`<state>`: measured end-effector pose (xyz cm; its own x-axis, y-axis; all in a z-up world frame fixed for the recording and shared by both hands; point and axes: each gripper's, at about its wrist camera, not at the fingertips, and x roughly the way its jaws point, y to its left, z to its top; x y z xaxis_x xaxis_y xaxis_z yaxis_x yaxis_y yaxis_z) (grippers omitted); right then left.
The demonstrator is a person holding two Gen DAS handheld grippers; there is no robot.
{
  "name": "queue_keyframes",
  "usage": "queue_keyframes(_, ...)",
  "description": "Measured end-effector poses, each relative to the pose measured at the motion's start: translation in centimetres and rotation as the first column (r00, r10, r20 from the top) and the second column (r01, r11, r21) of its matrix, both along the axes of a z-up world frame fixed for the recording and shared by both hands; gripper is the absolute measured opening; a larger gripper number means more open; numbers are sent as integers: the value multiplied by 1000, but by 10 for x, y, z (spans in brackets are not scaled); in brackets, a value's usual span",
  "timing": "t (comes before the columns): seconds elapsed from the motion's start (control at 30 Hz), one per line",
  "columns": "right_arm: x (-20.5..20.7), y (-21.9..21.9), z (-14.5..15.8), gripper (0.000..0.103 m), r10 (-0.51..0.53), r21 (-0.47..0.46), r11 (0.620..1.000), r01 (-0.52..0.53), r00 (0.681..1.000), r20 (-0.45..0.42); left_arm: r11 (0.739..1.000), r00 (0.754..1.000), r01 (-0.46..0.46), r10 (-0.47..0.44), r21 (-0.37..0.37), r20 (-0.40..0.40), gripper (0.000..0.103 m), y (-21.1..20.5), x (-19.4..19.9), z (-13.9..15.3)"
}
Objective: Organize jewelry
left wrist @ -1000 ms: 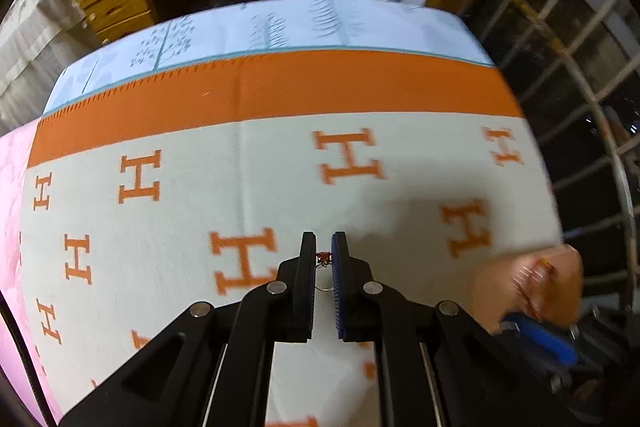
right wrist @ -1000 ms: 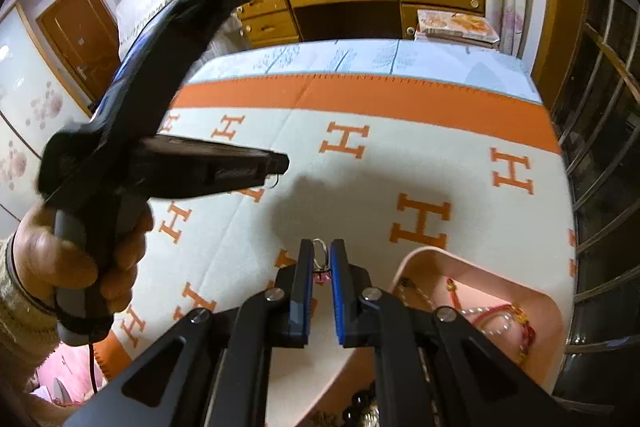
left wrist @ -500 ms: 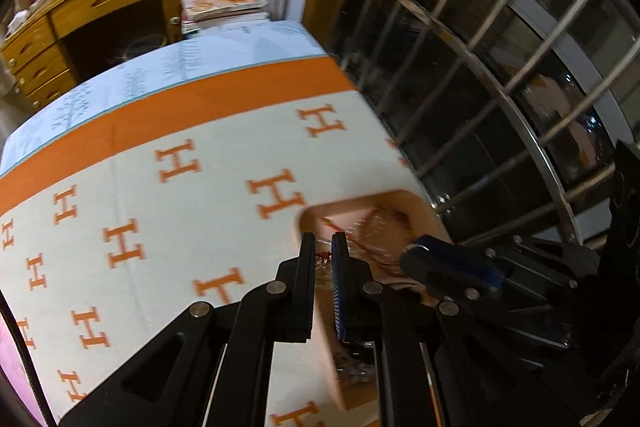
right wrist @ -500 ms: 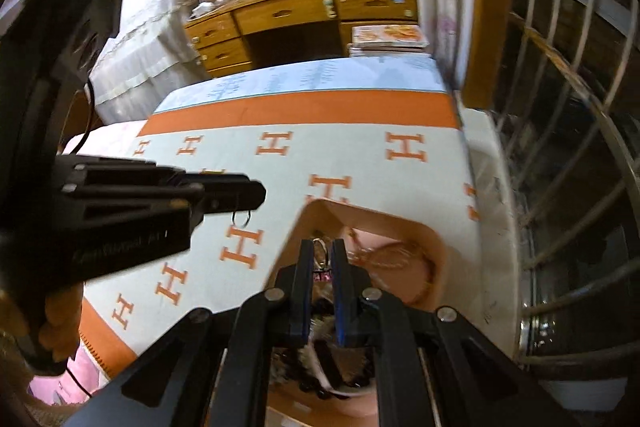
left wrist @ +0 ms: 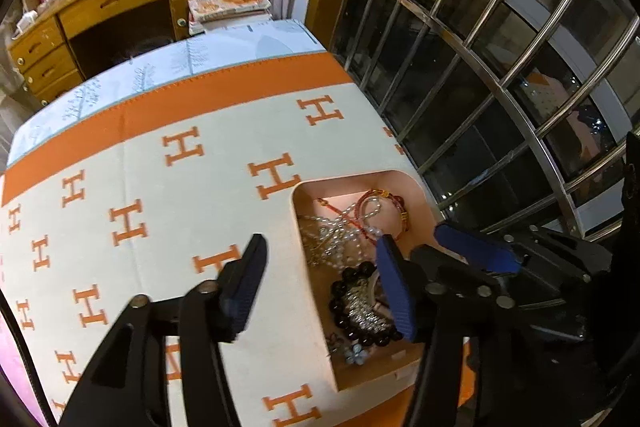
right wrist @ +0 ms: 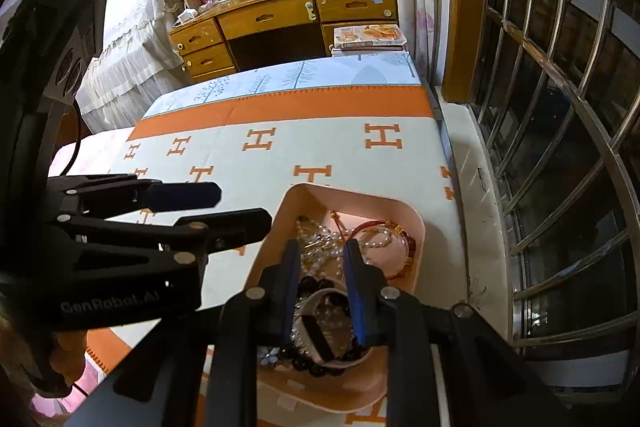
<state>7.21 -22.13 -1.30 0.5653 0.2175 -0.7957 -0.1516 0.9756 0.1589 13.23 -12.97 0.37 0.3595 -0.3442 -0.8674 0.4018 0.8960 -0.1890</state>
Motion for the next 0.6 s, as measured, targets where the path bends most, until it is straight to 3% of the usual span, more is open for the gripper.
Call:
queue_keyframes(0.07, -6, 4, 4, 23, 6, 3, 1000, -6, 1000, 9, 1000, 1000, -15, 15, 11, 26, 70, 9, -7, 5)
queue_keyframes(0.2, -24, 16, 14, 23, 18, 23, 1000, -19, 999, 34, 998, 995, -50, 46, 40, 88, 78, 31, -26, 19)
queue_keyframes(0.33, -48, 31, 22, 24, 23, 61, 998, -27, 997, 78, 986, 971, -129, 104, 105, 216, 83, 62, -61, 36)
queue_keyframes(0.4, -61, 38, 24, 39, 18, 81, 996, -26, 995, 98, 978, 958, -170, 136, 121, 252, 91, 74, -76, 39)
queue_keyframes(0.47, -75, 47, 26, 48, 8, 91, 996, -20, 992, 129, 965, 940, -229, 183, 132, 288, 94, 89, -95, 41)
queue_keyframes(0.6, -99, 68, 28, 50, 7, 84, 996, -23, 983, 185, 941, 914, -316, 270, 117, 302, 95, 112, -121, 38)
